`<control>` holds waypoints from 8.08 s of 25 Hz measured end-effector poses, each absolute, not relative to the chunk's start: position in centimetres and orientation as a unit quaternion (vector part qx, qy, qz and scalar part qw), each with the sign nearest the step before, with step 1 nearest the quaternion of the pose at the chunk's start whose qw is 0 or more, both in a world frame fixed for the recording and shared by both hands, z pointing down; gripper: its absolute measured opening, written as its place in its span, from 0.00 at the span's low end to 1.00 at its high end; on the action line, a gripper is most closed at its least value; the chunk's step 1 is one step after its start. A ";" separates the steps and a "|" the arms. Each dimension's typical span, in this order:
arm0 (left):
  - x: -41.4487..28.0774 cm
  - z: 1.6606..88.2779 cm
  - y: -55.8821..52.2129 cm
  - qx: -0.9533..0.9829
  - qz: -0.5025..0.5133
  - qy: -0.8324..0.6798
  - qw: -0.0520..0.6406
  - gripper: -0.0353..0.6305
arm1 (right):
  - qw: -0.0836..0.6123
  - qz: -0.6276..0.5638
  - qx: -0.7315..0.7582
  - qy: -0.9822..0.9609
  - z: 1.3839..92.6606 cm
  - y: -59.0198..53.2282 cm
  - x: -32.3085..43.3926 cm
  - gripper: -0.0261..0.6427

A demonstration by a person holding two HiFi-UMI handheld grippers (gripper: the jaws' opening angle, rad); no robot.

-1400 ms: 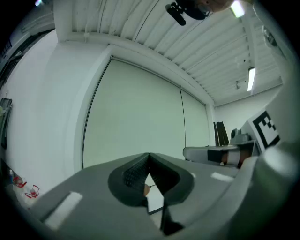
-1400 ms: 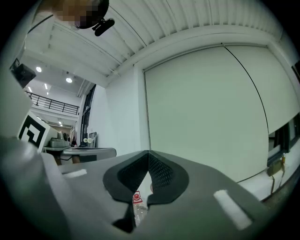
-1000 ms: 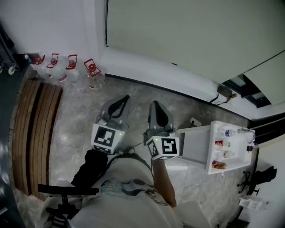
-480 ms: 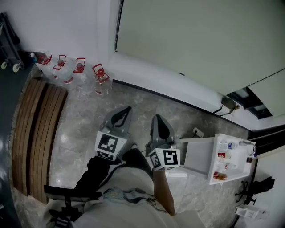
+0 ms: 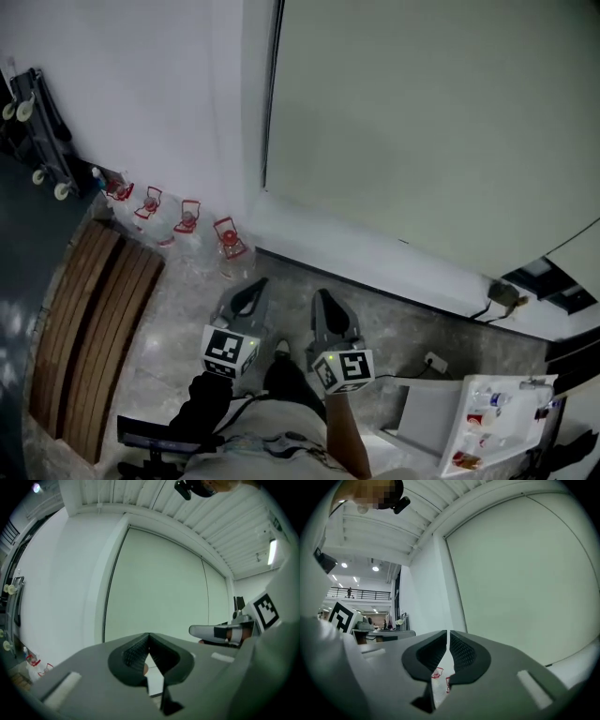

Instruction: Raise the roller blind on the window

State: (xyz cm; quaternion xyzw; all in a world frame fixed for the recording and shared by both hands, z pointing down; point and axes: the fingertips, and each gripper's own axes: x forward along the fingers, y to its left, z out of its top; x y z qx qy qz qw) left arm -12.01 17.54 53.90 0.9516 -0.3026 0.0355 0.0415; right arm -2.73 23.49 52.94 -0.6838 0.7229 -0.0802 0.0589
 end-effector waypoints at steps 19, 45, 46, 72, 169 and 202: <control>-4.2 51.0 -0.4 0.920 0.031 -0.388 0.050 0.05 | 0.083 -0.073 -0.555 0.824 48.4 1.7 6.1 0.10; 0.9 51.0 -25.1 0.931 0.022 -0.359 0.064 0.05 | 0.058 0.015 -0.418 0.907 31.2 -40.5 4.6 0.22; 1.0 50.8 -25.3 0.930 0.022 -0.361 0.060 0.05 | 0.063 0.017 -0.411 0.909 30.8 -40.6 4.3 0.21; 9.1 43.6 -21.6 0.974 -0.054 -0.217 0.032 0.05 | 0.060 -0.020 -0.169 0.984 28.5 -18.8 2.3 0.05; 8.4 42.2 -20.1 0.984 -0.086 -0.147 0.051 0.05 | -0.021 -0.027 -0.167 0.985 31.8 -21.7 1.1 0.06; 9.7 41.9 -19.3 0.990 -0.069 -0.118 0.042 0.05 | 0.111 0.108 -0.130 0.979 7.6 -27.1 2.8 0.24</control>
